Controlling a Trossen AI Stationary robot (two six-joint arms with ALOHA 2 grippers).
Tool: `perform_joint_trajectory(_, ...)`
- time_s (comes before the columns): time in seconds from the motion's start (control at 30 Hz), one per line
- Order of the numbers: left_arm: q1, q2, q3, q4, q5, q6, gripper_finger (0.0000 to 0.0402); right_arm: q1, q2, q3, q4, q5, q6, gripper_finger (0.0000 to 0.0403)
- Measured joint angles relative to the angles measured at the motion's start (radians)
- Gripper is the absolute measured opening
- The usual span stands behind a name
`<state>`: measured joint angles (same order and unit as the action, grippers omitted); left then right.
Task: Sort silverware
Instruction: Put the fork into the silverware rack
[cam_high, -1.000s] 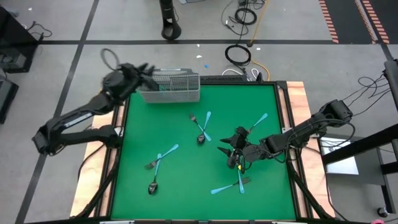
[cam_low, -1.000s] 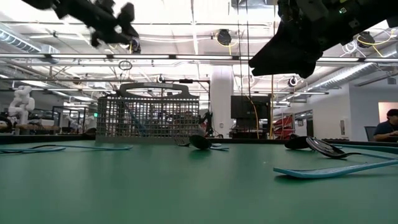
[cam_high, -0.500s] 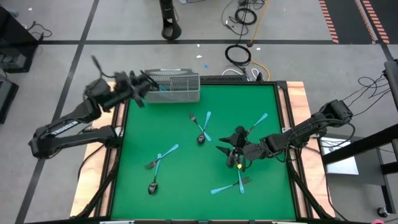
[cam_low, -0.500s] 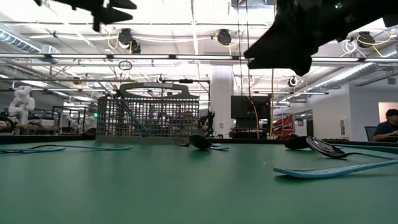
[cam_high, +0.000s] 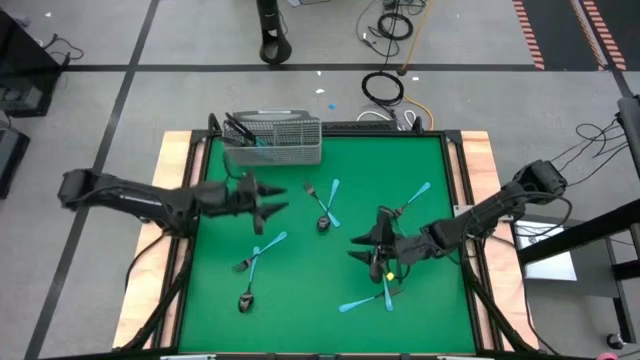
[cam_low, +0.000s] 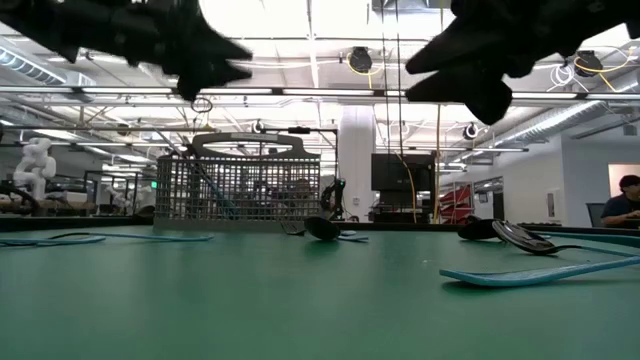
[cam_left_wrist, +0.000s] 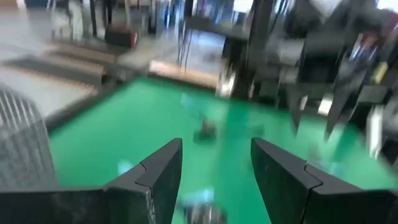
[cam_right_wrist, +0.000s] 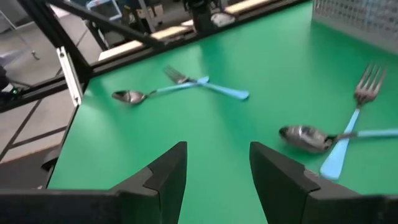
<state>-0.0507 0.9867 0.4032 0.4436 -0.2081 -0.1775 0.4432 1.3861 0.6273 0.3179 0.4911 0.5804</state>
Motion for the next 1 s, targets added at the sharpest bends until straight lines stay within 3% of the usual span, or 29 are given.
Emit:
perform_joint_trajectory(0.2,-0.162,0.183,-0.003,0.079,-0.148,-0.051,0.0194,0.062,0.000,0.000,-0.095,-0.048,0.205,0.0164)
perform_joint_trajectory(0.4,-0.237,0.316,-0.002,0.286,-0.163,-0.019,0.0194,0.129,0.000,0.057,-0.256,-0.106,0.459,0.0164)
perform_joint_trajectory(0.53,-0.253,0.354,0.060,0.250,-0.110,0.058,0.0194,0.166,0.000,0.185,-0.476,-0.101,0.482,0.0164)
perform_joint_trajectory(0.63,-0.255,0.390,0.202,-0.030,-0.077,0.087,0.0194,0.204,0.000,0.289,-0.646,-0.024,0.436,0.0164)
perform_joint_trajectory(0.7,-0.247,0.422,0.316,-0.292,-0.122,0.061,0.0194,0.235,0.000,0.339,-0.759,0.070,0.431,0.0164)
perform_joint_trajectory(0.77,-0.227,0.442,0.423,-0.563,-0.144,-0.016,0.0194,0.263,0.000,0.368,-0.840,0.156,0.453,0.0164)
perform_joint_trajectory(0.87,-0.203,0.464,0.537,-0.917,-0.048,-0.142,0.0194,0.307,0.000,0.372,-0.873,0.262,0.498,0.0164)
perform_joint_trajectory(1.0,-0.216,0.455,0.568,-1.219,0.032,-0.378,0.0194,0.356,0.025,0.354,-0.860,0.390,0.511,0.0164)
